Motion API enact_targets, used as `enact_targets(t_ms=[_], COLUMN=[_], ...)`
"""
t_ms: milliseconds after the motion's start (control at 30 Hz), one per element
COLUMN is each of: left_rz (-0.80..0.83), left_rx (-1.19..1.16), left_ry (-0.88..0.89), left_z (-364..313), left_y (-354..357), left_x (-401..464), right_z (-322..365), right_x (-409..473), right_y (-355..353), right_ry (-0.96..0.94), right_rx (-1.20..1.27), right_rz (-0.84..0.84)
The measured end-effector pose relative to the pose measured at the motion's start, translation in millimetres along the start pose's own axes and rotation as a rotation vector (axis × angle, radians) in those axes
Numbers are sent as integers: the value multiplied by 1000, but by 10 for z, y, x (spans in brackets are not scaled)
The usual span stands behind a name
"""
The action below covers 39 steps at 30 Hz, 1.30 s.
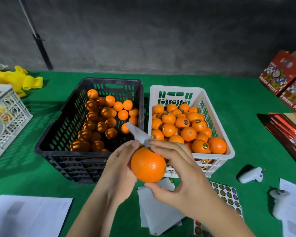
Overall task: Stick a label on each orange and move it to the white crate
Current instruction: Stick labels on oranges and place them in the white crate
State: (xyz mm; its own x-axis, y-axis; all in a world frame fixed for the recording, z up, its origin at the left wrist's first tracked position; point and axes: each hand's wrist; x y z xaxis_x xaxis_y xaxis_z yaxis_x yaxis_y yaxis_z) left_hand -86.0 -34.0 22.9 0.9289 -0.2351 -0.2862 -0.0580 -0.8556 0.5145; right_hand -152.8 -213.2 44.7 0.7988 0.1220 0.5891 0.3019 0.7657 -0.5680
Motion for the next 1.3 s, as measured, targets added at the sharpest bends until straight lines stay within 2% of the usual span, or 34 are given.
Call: enact_targets(t_ms=[133,200,267,400,467,533,633,700,767,800,833,867,933,1000,1067,1133,1233,1300], left_rz=[-87,-133,-112,-103,-125,-140,-138,-116,-76,-43,-1,39,37,-46,-116,-153,-300,-350], left_rx=[-22,31,47,61,56,66,120,170,214,227,226,224,270,364,529,672,965,1156], left_ry=[-28,3,57,129,152,169,166,148,133,135,134,133,138,177,186,182,311,248], left_z=[39,71,99,105,112,123,114,97,85,72,39,-10,-88,-174,-241,-309,-378,-373], left_y=[-85,-132,-201,-313,-331,-334,-307,-290,-293,-292,-277,-242,-208,-219,-324,-472,-616,-640], left_x=[98,158,218,279,317,358,403,442,496,528,556,585,695,859,1071,1325,1820,2160], right_z=[-56,-127,-309,-1098,-1590,-1994,-2256,-2224,-1999,-1833,-1628,-1406,-1113,-1083,-1162,-1254,-1375,-1442], right_x=[-23,-45,-45,182,293,328,305,335,372,384,409,455,526,550,552,562,599,651], right_y=[-2,2,-56,-383,-481,-482,-446,-417,-310,-223,-126,-18,239,434,573,706,891,992], right_ry=[31,62,115,234,357,516,722,738,636,611,620,695,986,1067,1030,981,792,696], right_rx=[21,34,19,-313,-501,-613,-577,-639,-732,-640,-410,-94,522,844,891,742,503,387], right_rz=[47,56,54,-107,-179,-104,42,-8,-136,-204,-215,-163,46,111,-29,-157,-189,-148])
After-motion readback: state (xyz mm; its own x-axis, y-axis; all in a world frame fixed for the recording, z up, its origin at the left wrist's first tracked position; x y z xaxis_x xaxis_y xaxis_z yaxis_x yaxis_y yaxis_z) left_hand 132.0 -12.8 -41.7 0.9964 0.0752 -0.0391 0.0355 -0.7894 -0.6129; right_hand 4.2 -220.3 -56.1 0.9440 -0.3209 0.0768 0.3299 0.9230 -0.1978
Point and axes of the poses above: each hand's wrist, its own x-axis towards the middle knuckle, its own y-axis out of the palm, z = x × y, and after that the axes turned 8 degrees about -z, right-handed
